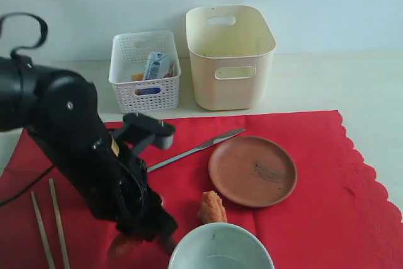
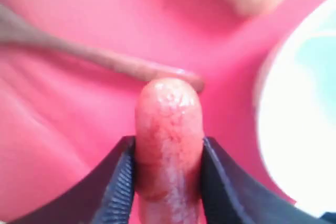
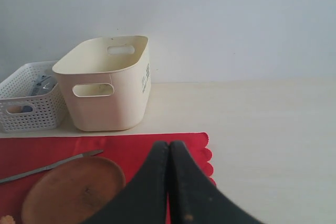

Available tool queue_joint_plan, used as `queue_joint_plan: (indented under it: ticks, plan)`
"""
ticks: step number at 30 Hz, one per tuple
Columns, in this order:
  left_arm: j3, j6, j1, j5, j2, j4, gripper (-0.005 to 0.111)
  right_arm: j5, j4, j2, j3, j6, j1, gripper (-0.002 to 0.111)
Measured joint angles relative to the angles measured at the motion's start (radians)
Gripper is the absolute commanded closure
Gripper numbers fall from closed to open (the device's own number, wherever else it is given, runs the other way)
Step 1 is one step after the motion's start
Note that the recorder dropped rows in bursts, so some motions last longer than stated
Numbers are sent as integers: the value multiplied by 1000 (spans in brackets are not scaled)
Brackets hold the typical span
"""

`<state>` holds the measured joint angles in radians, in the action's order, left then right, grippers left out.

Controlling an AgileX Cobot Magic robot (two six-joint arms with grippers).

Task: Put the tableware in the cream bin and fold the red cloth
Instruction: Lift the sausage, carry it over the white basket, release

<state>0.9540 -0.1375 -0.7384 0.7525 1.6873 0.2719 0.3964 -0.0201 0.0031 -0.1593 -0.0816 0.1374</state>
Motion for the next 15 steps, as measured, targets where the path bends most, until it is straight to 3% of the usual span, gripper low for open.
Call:
queue_joint_plan:
  ticks: [5,10,15]
  plan:
    - [111,2,45,40,-138,-66,106,0,-2,0,0,0,11,108]
    - [251,-41,180,12,-188,-80,107,0,-4,0,0,0,11,108]
    - [365,-155,296,-97,-124,-37,107,0,-4,0,0,0,13,108]
